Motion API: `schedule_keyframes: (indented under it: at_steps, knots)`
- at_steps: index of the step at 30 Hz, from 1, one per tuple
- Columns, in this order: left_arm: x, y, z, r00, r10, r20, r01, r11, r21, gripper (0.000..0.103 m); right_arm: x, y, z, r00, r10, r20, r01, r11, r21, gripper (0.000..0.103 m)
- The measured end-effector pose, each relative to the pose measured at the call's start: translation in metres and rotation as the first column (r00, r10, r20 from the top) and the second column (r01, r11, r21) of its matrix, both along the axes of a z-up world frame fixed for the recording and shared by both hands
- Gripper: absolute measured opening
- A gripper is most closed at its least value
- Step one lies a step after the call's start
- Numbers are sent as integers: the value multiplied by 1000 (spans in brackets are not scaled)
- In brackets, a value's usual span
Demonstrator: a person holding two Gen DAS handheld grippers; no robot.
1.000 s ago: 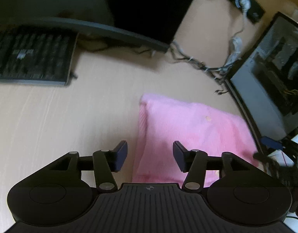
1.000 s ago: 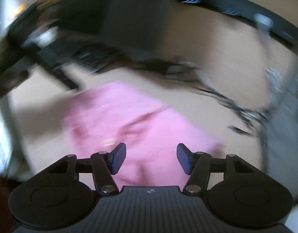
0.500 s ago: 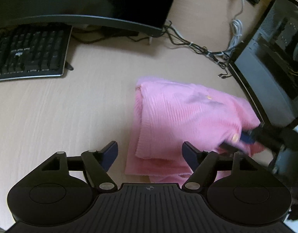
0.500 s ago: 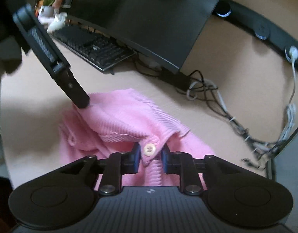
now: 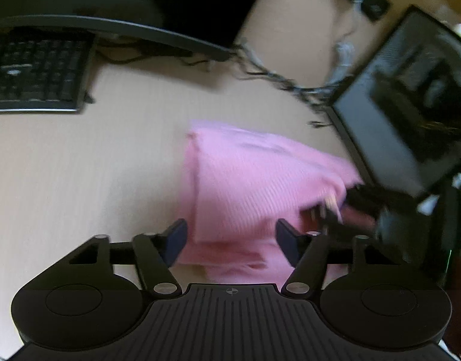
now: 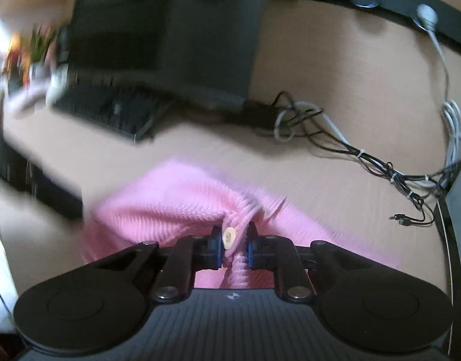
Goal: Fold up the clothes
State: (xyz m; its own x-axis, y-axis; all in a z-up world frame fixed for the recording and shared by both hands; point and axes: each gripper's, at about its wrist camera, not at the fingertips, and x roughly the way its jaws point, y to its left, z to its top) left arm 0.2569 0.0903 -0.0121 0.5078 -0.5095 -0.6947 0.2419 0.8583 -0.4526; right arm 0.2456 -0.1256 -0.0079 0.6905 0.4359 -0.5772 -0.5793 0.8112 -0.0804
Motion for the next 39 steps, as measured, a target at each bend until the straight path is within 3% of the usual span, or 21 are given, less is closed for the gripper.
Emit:
schedule_keyframes:
  at_steps: [3,8,12,15,17,22,23,27,29,32,35,39]
  knots:
    - [-2,-12,-10,998,-65,-9,65,998,-10,52,9,-14,29,999,-1,-46,6,992,125,13]
    - [14,-26,-41,995,-73,-68,73,997,3,47,-18,-18,46,987,118,-112,-98,981,169,13]
    - [10,-21,-43,993,-92,-72,91,996,-16,46,-25,-13,-9,977,75,-200,-67,997,48,14]
    - [-3,-10,-35,989,-129,-76,128,992,-14,54,-28,-3,-49,980,32,-199,-42,998,-47,17]
    - [-11,-1,-28,988,-136,-74,137,990,18,61,-39,4,-54,988,43,-151,-55,996,-73,25]
    - [-16,19,3,996,-82,-25,83,996,30,69,-54,-2,-27,989,104,-106,-110,993,-52,70]
    - [-15,19,10,997,-77,-1,77,997,24,71,-58,-9,-17,992,93,-83,-97,994,-46,73]
    - [-8,12,36,993,-66,96,67,998,-10,79,-65,-52,14,999,-14,-38,16,999,34,102]
    - [-3,2,40,989,-74,127,80,996,-43,83,-59,-72,22,994,-105,-23,107,991,76,103]
    - [8,-25,28,988,-98,116,109,990,-93,86,-47,-96,20,961,-274,-21,275,956,105,103]
    - [13,-46,4,990,-132,53,136,988,-78,88,-36,-91,-8,938,-346,-28,346,938,-19,103]
    - [9,-53,-29,993,-109,-50,109,994,9,89,-25,-81,-46,911,-413,-10,404,896,-186,103]
